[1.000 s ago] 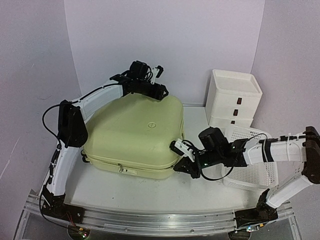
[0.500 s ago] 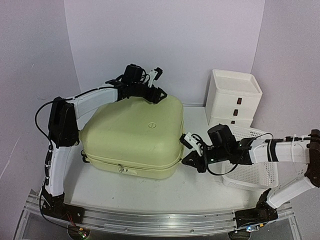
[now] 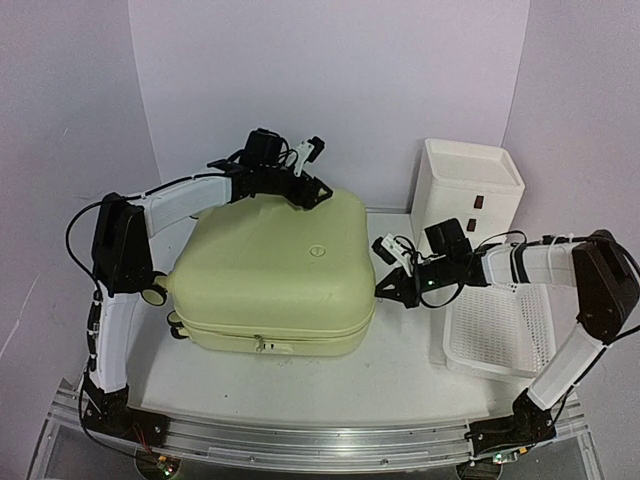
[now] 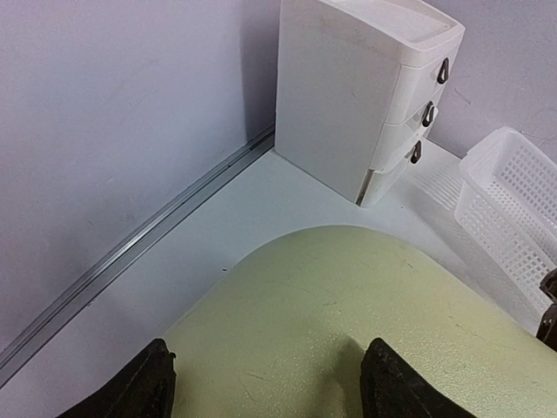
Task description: Open, take out, and arrange the luggage
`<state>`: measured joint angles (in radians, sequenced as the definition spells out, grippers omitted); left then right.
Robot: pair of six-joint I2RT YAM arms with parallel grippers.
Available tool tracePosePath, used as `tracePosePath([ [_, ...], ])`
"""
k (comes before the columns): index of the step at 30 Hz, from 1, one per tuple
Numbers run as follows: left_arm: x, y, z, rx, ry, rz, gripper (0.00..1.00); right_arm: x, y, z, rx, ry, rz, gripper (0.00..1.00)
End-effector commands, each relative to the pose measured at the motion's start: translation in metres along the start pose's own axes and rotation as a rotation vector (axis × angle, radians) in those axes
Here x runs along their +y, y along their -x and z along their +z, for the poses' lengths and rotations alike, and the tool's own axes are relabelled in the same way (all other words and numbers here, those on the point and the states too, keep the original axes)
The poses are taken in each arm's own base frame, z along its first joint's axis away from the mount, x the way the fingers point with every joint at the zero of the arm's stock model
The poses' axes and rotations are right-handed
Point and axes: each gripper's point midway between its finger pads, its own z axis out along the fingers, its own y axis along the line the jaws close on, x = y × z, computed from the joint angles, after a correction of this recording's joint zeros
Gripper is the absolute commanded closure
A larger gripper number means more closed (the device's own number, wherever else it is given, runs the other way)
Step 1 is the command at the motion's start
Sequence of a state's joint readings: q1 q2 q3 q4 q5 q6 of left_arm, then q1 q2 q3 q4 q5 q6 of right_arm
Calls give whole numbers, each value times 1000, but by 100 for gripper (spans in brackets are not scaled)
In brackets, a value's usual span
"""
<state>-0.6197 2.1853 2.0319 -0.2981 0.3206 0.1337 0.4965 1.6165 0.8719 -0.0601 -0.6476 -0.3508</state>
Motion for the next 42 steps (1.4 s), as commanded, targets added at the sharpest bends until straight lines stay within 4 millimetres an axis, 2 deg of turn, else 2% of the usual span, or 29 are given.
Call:
tracePosePath([
  [1,-40,-71,-3,260,-139,-90,27,23,49,4,-128,43,-201,100],
  [4,-49,-67,-12,264,-168,-105,27,43,64,9,-157,76,-268,100],
  [7,-58,-63,-28,277,-160,-95,26,70,69,9,-170,117,-310,100],
  [10,-62,-43,-51,254,-134,-100,24,99,65,10,-164,158,-321,100],
  [13,-55,-21,-70,228,-65,-126,19,127,57,17,-146,182,-325,100],
  [15,-50,-8,-73,208,-37,-142,17,133,53,22,-148,170,-294,100],
  [17,-45,3,-66,187,-21,-154,17,136,50,27,-151,167,-269,100],
  [20,-40,10,-47,168,-18,-198,17,136,47,33,-134,165,-206,100],
  [23,-43,5,-25,173,-66,-232,18,136,42,38,-92,154,-161,100],
  [27,-47,-19,-9,226,-102,-253,23,129,30,33,-28,106,-114,100],
  [28,-48,-33,-6,255,-105,-256,23,129,28,30,-21,101,-110,100],
  [33,-54,-69,-13,339,-116,-228,23,128,25,16,-25,112,-91,100],
  [38,-53,-96,-20,396,-110,-167,25,90,21,3,-36,103,-30,100],
  [42,-55,-111,-22,426,-116,-153,24,56,20,-7,-30,90,-68,100],
])
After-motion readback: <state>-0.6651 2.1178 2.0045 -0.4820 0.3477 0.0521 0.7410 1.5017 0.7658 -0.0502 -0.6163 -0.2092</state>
